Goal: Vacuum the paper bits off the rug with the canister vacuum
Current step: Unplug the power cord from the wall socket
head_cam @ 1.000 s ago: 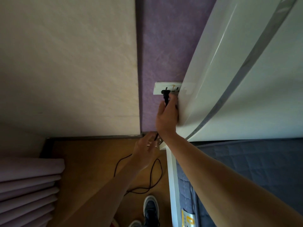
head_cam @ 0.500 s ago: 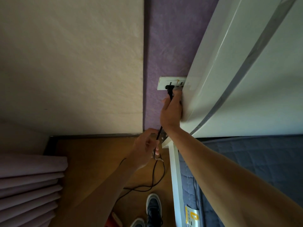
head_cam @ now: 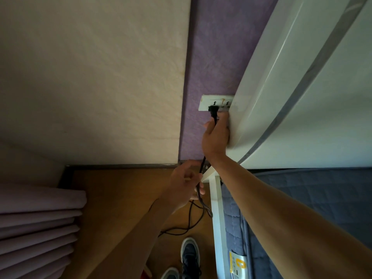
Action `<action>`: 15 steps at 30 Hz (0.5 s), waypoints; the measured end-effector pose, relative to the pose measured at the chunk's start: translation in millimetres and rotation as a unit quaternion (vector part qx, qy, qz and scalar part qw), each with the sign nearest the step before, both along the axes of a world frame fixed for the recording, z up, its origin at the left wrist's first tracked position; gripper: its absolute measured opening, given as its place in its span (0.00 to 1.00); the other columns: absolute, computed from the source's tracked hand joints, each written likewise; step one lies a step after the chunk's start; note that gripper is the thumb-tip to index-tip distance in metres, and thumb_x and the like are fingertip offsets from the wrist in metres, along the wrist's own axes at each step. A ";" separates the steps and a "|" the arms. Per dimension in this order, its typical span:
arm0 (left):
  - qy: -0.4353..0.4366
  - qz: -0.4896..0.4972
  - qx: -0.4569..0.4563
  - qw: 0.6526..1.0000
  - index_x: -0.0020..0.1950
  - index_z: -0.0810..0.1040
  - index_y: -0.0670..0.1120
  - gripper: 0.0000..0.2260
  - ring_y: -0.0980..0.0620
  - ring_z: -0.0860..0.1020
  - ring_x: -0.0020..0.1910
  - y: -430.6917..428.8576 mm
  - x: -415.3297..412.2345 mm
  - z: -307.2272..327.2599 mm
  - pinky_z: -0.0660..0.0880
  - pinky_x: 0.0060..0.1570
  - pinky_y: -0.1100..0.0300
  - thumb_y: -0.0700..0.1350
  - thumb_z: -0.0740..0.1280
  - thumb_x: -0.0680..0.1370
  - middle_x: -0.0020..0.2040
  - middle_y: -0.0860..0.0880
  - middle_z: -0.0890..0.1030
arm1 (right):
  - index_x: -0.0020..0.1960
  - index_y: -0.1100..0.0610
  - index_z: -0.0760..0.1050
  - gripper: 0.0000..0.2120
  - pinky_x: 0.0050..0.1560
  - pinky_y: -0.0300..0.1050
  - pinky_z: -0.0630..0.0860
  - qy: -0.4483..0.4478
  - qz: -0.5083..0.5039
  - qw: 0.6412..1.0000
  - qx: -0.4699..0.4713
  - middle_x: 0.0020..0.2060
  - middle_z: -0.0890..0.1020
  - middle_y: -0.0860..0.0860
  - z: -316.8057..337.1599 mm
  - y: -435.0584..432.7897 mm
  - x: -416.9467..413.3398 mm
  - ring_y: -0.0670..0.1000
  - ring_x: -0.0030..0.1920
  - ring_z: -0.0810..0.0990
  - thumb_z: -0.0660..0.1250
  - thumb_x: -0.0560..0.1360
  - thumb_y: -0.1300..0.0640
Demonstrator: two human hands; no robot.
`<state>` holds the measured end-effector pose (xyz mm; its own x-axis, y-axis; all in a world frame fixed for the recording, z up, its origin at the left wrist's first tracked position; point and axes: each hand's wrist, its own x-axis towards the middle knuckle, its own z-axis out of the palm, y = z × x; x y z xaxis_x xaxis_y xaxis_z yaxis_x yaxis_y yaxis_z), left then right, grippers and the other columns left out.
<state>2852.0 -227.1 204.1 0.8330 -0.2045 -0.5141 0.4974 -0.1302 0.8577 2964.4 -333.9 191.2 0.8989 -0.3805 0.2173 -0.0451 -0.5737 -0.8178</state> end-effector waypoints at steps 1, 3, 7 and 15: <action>0.017 -0.016 0.004 1.000 0.57 0.75 0.45 0.05 0.50 0.83 0.36 0.2 -5.5 -0.4 0.81 0.36 0.61 0.40 0.62 0.82 0.41 0.40 0.82 | 0.57 0.65 0.68 0.06 0.37 0.37 0.71 0.003 0.007 1.000 0.006 0.41 0.79 0.59 -2.0 -1.3 -8.9 0.47 0.38 0.75 0.55 0.83 0.64; 0.064 -0.051 0.007 0.997 0.51 0.76 0.43 0.04 0.53 0.81 0.35 1.5 -22.2 -1.4 0.80 0.38 0.61 0.41 0.62 0.83 0.40 0.43 0.80 | 0.54 0.62 0.67 0.05 0.36 0.43 0.72 0.022 0.034 0.999 0.032 0.39 0.78 0.57 -10.1 -5.1 -34.6 0.50 0.37 0.76 0.54 0.83 0.63; 0.073 -0.074 0.016 0.994 0.56 0.75 0.33 0.11 0.50 0.79 0.37 4.4 -46.8 -8.5 0.80 0.42 0.53 0.41 0.60 0.83 0.38 0.44 0.79 | 0.56 0.59 0.68 0.07 0.38 0.43 0.72 0.060 0.070 0.993 0.070 0.41 0.79 0.51 -27.5 -13.6 -64.1 0.50 0.38 0.78 0.54 0.84 0.58; 0.006 0.061 0.035 0.997 0.54 0.76 0.39 0.04 0.45 0.80 0.35 10.0 -66.9 -30.4 0.80 0.42 0.44 0.35 0.63 0.81 0.36 0.42 0.80 | 0.57 0.61 0.66 0.07 0.32 0.48 0.78 0.000 0.203 0.977 0.066 0.37 0.81 0.54 -19.2 7.4 -60.3 0.50 0.34 0.80 0.58 0.83 0.58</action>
<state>2785.1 -217.1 173.7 0.8432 -0.0650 -0.5337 0.5235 -0.1264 0.8426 2904.1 -326.5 172.1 0.9814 -0.0183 0.1909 0.1642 -0.4338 -0.8859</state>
